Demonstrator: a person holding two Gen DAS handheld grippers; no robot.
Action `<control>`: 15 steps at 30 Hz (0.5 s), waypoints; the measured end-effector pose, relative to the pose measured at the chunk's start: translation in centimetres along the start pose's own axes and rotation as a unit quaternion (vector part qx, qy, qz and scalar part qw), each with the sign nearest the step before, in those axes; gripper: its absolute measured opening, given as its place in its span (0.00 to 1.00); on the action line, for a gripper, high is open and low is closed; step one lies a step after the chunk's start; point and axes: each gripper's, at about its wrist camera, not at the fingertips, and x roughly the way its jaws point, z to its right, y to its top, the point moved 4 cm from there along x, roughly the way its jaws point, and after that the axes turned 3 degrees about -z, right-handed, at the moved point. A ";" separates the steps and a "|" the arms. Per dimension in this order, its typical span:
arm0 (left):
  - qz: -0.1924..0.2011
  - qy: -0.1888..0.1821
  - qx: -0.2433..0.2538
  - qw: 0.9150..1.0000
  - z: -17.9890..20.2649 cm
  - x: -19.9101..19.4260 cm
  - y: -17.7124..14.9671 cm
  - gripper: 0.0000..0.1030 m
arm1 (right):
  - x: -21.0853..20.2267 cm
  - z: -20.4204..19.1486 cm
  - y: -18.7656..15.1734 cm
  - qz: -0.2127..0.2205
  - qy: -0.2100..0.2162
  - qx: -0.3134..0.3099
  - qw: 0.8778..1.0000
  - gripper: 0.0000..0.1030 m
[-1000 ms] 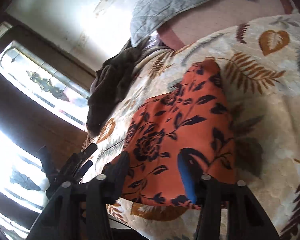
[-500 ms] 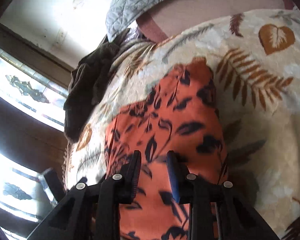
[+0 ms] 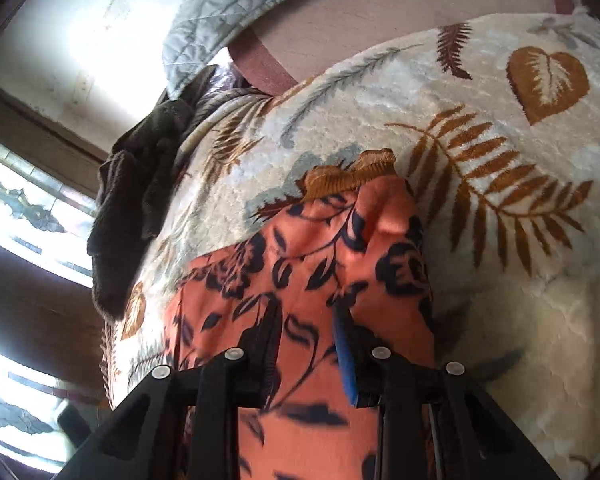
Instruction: Fold small clothes
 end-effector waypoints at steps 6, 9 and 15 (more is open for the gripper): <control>0.008 -0.008 -0.001 1.000 -0.3 -0.4 -0.4 1.00 | -4.8 -1.2 -8.3 0.019 -0.005 -0.051 0.999 0.35; 0.008 -0.007 -0.001 1.000 -0.2 -0.4 -0.5 1.00 | -3.4 -0.7 -11.6 0.013 -0.013 -0.093 0.995 0.39; 0.020 -0.004 0.002 1.000 -0.3 -1.2 -0.3 1.00 | -4.9 -1.4 -11.6 0.042 -0.006 -0.113 0.993 0.39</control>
